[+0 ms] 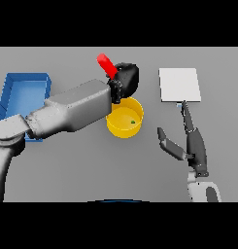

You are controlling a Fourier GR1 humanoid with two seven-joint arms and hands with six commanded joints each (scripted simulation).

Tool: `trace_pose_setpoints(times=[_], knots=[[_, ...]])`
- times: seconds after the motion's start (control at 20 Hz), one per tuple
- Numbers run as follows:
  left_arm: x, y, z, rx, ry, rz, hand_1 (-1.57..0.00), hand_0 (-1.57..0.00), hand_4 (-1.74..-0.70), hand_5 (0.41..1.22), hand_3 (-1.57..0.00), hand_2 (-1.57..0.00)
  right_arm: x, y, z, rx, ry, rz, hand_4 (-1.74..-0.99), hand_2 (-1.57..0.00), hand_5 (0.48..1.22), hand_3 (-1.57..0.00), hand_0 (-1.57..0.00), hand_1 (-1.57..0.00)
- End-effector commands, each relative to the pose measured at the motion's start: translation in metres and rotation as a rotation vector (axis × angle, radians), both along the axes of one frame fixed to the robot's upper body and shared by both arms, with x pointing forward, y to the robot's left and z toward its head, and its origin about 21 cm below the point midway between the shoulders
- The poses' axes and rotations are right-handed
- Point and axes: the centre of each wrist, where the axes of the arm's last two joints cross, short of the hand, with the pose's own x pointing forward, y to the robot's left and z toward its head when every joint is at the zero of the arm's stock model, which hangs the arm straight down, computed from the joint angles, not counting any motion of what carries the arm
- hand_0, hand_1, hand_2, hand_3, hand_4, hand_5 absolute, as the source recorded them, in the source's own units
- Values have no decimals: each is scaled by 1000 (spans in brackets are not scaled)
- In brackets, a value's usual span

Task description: Pick up the red beaker and tilt it to pour out 1 green nut into yellow bowl. Pick up the yellow bowl and place it on the metallic measuring scale.

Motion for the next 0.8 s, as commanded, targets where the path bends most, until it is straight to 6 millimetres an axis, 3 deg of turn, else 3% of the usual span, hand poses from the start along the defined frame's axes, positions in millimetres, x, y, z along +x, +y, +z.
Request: trace_pose_setpoints(times=[0.0,0.2,0.3,0.4,0.5,0.6,0.75], knots=[[5,-2,10,11,-14,-3,-1571,-1571,-1721,1221,-1571,-1571,1,-1,-2,1,10,-4,-1153,1,636,1,1,1],[30,4,71,-27,-143,29,-1571,-1571,-1725,1221,-1571,-1571,3,5,-3,5,-9,20,-1154,1,654,1,1,1],[43,15,112,-104,-188,65,-1571,-1571,-1731,1221,-1179,-1571,6,4,-2,-11,-19,19,-1160,1,660,1,1,1],[57,32,146,-241,-234,171,-1571,-1571,-1727,1221,-1320,-1571,7,2,-3,-18,-18,22,-1161,1,661,1,1,1],[68,54,180,-448,-228,279,-1571,-1571,-1729,1221,-1410,-1571,7,7,-2,10,-24,39,-1156,1,658,1,1,1],[77,89,205,-732,-169,425,-1571,-1571,-1734,1221,-1468,-1571,9,4,-3,-33,-6,10,-1146,1,641,1,1,1],[88,144,219,-1128,-97,628,-1571,-1571,-1737,1221,-1402,-1571,11,7,1,-50,-29,26,-1142,1,630,1,1,1]])
